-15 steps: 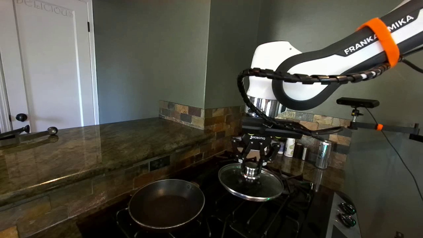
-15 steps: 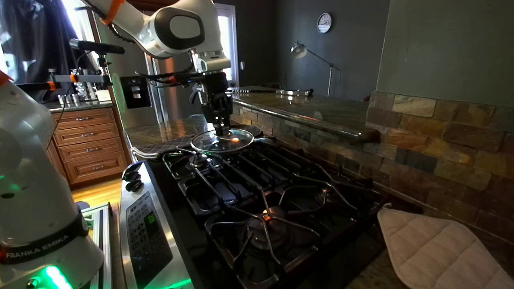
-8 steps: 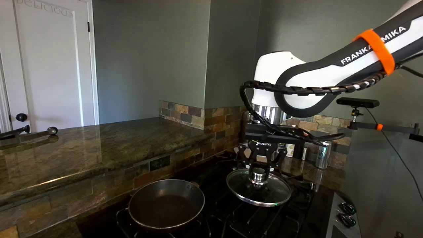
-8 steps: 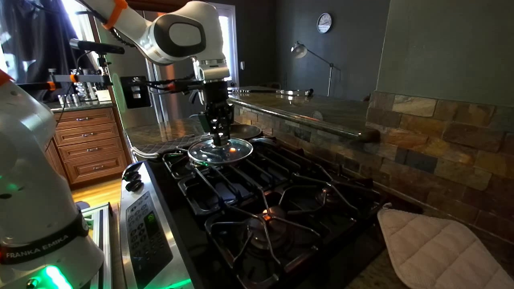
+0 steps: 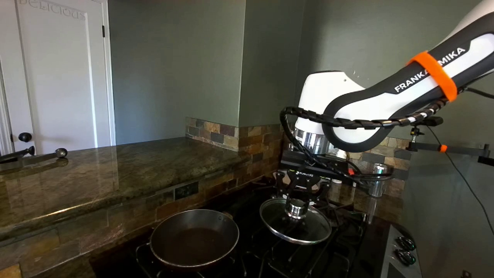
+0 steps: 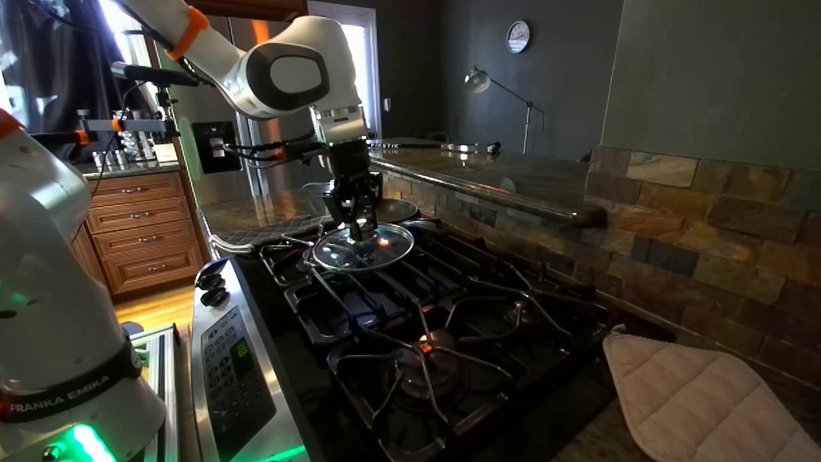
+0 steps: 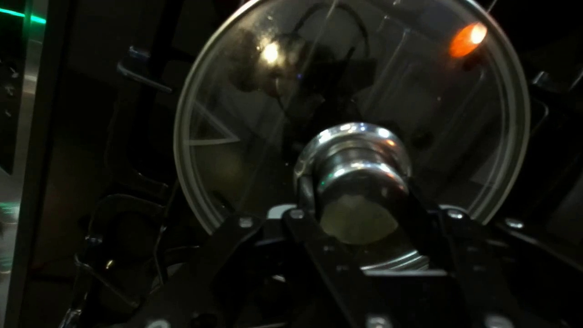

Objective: Remove the glass lid from the pan then move the pan to the back left side of the stove.

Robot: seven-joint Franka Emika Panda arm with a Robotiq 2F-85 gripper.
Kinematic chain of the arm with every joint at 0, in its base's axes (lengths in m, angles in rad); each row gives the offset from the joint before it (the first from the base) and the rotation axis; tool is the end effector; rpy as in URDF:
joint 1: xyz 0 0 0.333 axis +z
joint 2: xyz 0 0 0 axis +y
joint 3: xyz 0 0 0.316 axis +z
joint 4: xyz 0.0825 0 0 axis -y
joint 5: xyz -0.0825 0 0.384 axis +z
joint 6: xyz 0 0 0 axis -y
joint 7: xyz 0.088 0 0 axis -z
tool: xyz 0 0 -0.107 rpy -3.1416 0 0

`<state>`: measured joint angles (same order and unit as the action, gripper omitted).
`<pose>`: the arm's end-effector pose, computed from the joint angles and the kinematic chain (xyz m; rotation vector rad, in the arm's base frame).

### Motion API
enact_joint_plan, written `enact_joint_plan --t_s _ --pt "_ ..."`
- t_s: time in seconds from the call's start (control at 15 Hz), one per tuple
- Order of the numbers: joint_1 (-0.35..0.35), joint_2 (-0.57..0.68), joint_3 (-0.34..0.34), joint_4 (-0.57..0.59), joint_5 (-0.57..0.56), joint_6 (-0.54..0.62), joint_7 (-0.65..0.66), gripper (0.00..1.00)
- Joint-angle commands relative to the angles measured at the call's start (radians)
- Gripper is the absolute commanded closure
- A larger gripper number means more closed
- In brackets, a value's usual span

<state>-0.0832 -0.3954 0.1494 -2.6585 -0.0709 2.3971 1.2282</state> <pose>0.4037 0.0242 0.3789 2.6433 -1.6583 0.2627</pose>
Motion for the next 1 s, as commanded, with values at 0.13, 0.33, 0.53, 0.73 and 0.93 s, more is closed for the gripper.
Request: enact_joint_plan --t_s 0.13,0.33,0.53,0.73,0.93 --pt "-0.012 0.038 0.016 -0.010 -0.015 0.029 0.078 0.76" --pt "-0.019 0.063 0.019 -0.010 -0.046 0.041 0.118 0.76" --pt "-0.017 0.090 0.023 0.000 -0.076 0.054 0.155 0.76" --pt "-0.012 0.117 0.022 0.008 -0.089 0.075 0.186 0.76" --pt "-0.009 0.139 0.023 0.014 -0.102 0.100 0.211 0.76"
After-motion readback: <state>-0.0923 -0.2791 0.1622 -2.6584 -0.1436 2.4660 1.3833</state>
